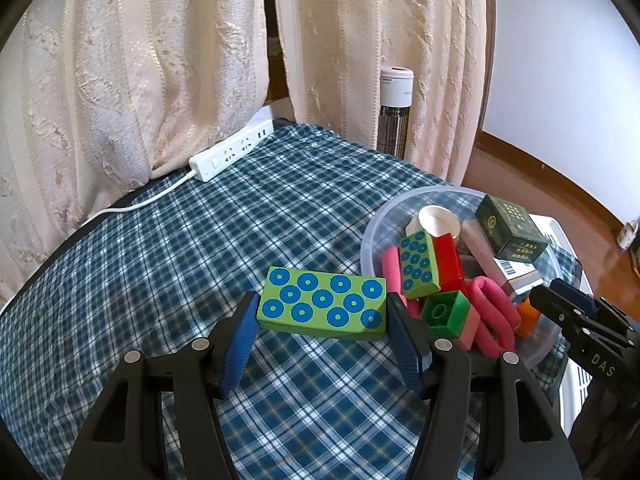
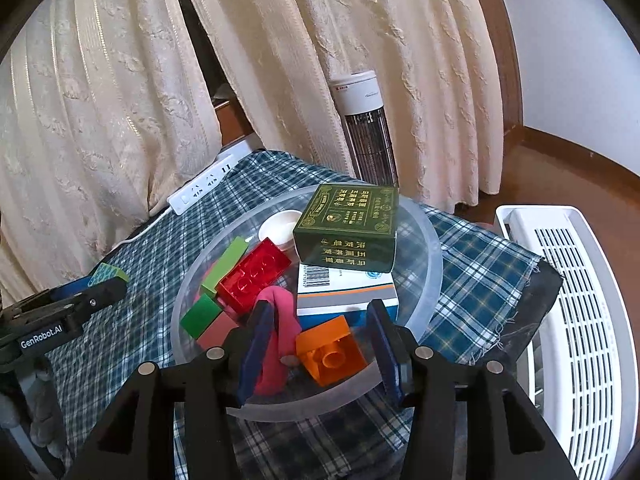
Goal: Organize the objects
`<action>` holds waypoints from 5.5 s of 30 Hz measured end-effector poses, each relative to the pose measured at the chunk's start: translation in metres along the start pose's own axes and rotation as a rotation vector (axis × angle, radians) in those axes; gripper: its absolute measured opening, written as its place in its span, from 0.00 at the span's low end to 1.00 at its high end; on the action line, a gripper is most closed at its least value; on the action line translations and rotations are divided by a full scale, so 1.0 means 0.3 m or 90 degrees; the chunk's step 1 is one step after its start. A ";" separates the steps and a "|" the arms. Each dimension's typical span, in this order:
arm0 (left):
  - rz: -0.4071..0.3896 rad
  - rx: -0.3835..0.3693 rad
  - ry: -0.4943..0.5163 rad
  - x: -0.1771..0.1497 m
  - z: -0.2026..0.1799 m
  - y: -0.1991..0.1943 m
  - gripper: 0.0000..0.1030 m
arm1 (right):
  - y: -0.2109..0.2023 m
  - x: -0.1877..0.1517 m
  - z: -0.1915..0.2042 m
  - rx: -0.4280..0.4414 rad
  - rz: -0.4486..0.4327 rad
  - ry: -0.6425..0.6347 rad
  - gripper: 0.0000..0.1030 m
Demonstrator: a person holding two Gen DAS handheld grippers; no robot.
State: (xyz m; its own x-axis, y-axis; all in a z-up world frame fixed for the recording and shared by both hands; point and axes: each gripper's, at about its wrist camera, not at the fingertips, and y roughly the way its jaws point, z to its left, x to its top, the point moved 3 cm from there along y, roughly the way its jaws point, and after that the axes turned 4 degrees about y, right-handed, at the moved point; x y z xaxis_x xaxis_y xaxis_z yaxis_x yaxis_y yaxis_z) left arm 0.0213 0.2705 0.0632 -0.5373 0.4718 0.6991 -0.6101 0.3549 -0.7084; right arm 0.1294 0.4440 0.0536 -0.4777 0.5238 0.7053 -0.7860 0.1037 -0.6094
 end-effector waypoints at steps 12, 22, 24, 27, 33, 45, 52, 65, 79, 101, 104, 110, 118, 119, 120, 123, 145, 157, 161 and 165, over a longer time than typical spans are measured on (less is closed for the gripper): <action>-0.006 -0.057 0.044 0.029 -0.121 0.000 0.61 | -0.018 0.023 -0.037 -0.004 -0.015 0.017 0.50; -0.012 -0.092 0.071 0.059 -0.197 0.018 0.61 | -0.029 0.033 -0.067 0.003 -0.022 0.031 0.50; -0.007 -0.090 0.054 0.057 -0.167 0.023 0.61 | -0.028 0.034 -0.068 0.009 -0.021 0.033 0.50; 0.004 -0.073 0.018 0.042 -0.095 0.027 0.62 | -0.024 0.035 -0.063 0.016 -0.021 0.032 0.52; 0.031 -0.044 -0.026 -0.013 0.032 0.040 0.63 | -0.023 0.034 -0.061 0.029 -0.020 0.037 0.57; 0.078 -0.042 -0.037 -0.138 0.095 0.066 0.65 | -0.027 0.025 -0.041 0.037 -0.018 0.033 0.60; 0.105 -0.043 -0.050 -0.204 0.096 0.077 0.65 | -0.023 0.017 -0.026 0.039 -0.012 0.027 0.60; 0.109 -0.034 -0.034 -0.255 0.104 0.117 0.56 | -0.023 0.013 -0.012 0.038 -0.012 0.020 0.60; 0.075 -0.013 -0.043 -0.219 0.099 0.060 0.30 | -0.027 0.014 -0.013 0.038 -0.015 0.023 0.60; 0.003 -0.152 0.047 0.028 -0.199 -0.002 0.30 | -0.038 0.030 -0.067 0.025 -0.030 0.043 0.60; 0.008 -0.165 0.060 0.043 -0.243 0.022 0.30 | -0.037 0.032 -0.082 0.022 -0.031 0.049 0.60; 0.029 -0.191 0.071 0.057 -0.300 0.069 0.30 | -0.034 0.036 -0.112 0.015 -0.033 0.060 0.60; 0.052 -0.198 0.081 0.052 -0.346 0.116 0.30 | -0.029 0.039 -0.142 0.013 -0.032 0.071 0.60; 0.056 -0.201 0.080 0.050 -0.346 0.119 0.30 | -0.028 0.038 -0.143 0.013 -0.032 0.071 0.60; 0.060 -0.204 0.078 0.047 -0.346 0.122 0.30 | -0.027 0.038 -0.145 0.013 -0.032 0.072 0.60; 0.063 -0.205 0.074 0.042 -0.343 0.121 0.31 | -0.024 0.038 -0.144 0.013 -0.030 0.074 0.60; 0.007 -0.091 0.014 0.027 -0.180 0.027 0.78 | -0.051 0.019 -0.058 0.005 -0.016 0.032 0.79; -0.025 -0.070 -0.010 0.005 -0.106 -0.050 0.80 | -0.102 -0.004 0.021 -0.011 -0.015 -0.005 0.99; -0.045 -0.067 -0.008 0.003 -0.088 -0.088 0.82 | -0.116 -0.012 0.041 -0.023 -0.018 -0.010 0.99; -0.060 -0.052 0.003 -0.004 -0.073 -0.118 0.86 | -0.123 -0.030 0.058 -0.044 -0.015 -0.014 0.99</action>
State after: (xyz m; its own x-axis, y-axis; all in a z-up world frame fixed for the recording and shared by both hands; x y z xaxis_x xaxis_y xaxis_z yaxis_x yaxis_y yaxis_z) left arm 0.0564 0.2750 0.0853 -0.4767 0.4373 0.7626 -0.6083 0.4621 -0.6453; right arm 0.1558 0.4209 0.0761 -0.4685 0.5015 0.7273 -0.7686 0.1746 -0.6155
